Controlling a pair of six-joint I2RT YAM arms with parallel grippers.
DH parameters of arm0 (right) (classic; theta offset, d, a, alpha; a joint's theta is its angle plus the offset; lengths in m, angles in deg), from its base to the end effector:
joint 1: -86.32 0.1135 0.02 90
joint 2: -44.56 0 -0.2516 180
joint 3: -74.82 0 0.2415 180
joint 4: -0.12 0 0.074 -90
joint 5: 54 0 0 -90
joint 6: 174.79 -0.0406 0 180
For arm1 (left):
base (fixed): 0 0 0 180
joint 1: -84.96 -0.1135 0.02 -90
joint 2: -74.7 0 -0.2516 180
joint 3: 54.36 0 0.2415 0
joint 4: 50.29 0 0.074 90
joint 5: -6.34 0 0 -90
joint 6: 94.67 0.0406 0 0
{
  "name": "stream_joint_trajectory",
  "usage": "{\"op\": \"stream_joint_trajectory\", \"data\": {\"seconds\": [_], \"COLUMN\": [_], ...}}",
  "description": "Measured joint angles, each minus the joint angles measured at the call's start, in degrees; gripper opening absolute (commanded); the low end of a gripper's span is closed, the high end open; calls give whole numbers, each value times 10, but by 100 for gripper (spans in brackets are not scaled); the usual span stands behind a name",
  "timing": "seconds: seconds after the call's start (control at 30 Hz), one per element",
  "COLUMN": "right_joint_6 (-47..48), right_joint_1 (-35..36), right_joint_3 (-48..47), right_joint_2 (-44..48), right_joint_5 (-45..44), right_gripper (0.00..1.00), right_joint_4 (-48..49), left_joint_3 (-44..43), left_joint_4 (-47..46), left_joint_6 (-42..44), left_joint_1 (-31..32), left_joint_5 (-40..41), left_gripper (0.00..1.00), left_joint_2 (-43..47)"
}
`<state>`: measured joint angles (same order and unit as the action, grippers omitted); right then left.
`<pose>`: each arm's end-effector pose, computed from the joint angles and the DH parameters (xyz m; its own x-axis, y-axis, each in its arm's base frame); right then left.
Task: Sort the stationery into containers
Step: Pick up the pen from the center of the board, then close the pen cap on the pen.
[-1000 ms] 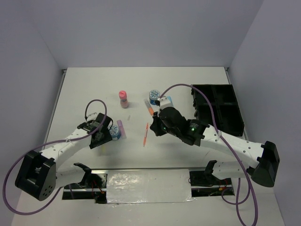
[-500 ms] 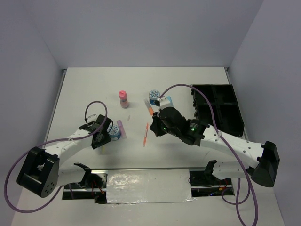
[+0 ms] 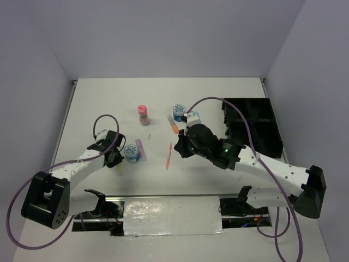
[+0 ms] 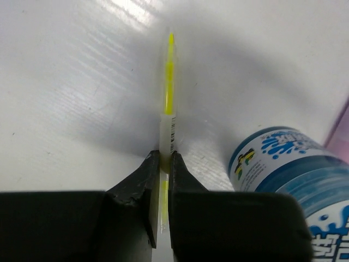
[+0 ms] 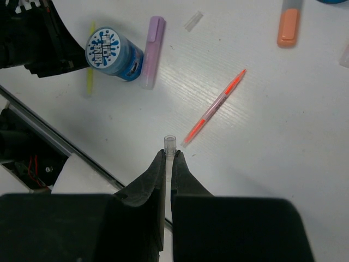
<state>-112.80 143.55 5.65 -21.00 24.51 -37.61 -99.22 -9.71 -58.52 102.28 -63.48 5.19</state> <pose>0.1427 0.2068 0.2939 -0.6131 -0.1022 -0.7834 -0.5061 0.8122 0.2901 0.1936 -0.0457 0.1467 -0.6256 -0.5988 -0.5001 -0.6165 0.7722 -0.1535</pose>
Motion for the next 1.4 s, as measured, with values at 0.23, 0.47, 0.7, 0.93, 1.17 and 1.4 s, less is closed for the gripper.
{"op": "stream_joint_trajectory", "data": {"seconds": [0.23, 0.47, 0.7, 0.93, 1.17, 1.4], "right_joint_6": [5, 1, -40, -95, -109, -124], "right_joint_1": [0, 0, -3, -3, -3, -4], "right_joint_3": [0, 25, 45, 66, 82, 140], "right_joint_2": [27, 76, 159, 218, 235, 235], "right_joint_5": [13, 53, 33, -9, -49, -62], "right_gripper": [0, 0, 0, 0, 0, 0], "right_joint_4": [4, 69, 139, 230, 300, 374], "left_joint_3": [9, 17, -49, -50, -7, 5], "left_joint_4": [-18, 67, 24, -153, -353, -444], "left_joint_6": [9, 13, 91, 138, 144, 146], "left_joint_1": [-8, 20, 33, 97, 232, 368], "left_joint_5": [-12, -45, -170, -411, -483, -422], "left_gripper": [0, 0, 0, 0, 0, 0], "left_joint_2": [23, 239, 386, 382, 350, 266]}}
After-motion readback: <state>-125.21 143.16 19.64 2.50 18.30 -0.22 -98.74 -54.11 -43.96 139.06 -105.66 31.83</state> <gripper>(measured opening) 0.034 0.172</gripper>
